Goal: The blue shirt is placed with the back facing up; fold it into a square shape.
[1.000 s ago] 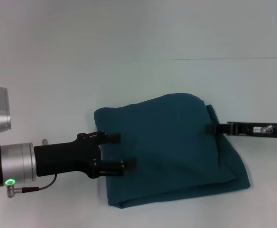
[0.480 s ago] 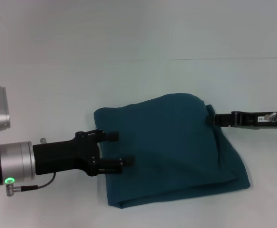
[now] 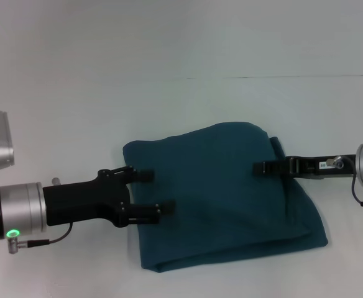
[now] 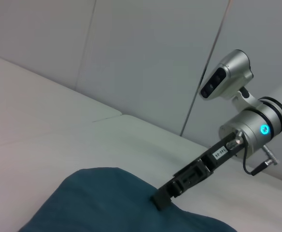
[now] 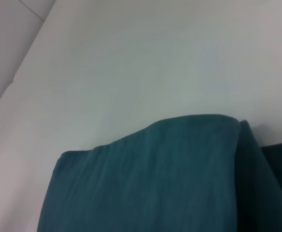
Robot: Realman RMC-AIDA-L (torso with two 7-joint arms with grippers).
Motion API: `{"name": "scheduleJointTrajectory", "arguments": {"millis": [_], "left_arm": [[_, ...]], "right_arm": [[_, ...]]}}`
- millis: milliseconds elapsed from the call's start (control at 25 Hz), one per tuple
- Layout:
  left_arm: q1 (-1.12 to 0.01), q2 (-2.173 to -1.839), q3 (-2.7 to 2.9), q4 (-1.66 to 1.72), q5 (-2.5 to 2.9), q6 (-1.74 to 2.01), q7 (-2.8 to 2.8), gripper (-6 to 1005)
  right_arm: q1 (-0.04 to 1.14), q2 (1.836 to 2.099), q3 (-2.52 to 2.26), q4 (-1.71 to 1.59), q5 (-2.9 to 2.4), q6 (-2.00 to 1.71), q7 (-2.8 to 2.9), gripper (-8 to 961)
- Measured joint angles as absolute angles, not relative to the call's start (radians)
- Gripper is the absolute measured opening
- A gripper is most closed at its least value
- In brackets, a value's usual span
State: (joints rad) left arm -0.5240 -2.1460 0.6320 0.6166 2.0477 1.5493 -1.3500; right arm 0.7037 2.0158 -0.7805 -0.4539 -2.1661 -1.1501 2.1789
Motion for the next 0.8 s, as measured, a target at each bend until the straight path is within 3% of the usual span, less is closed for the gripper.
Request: {"name": "scheduleJointTrajectory", "arguments": {"millis": [600,800], "left_arm": [[-0.525,-2.145,0.632,0.617,2.048,1.547,-1.348,920],[-0.524,-2.145,0.632,0.617,2.048,1.548,-1.348,920]], "right_arm": [[0.711,2.032,-0.788,-0.449,-2.166,-1.132,2.18,665],[0.712,2.036,-0.795,-0.448,-2.166,-1.128,2.18,594]]}}
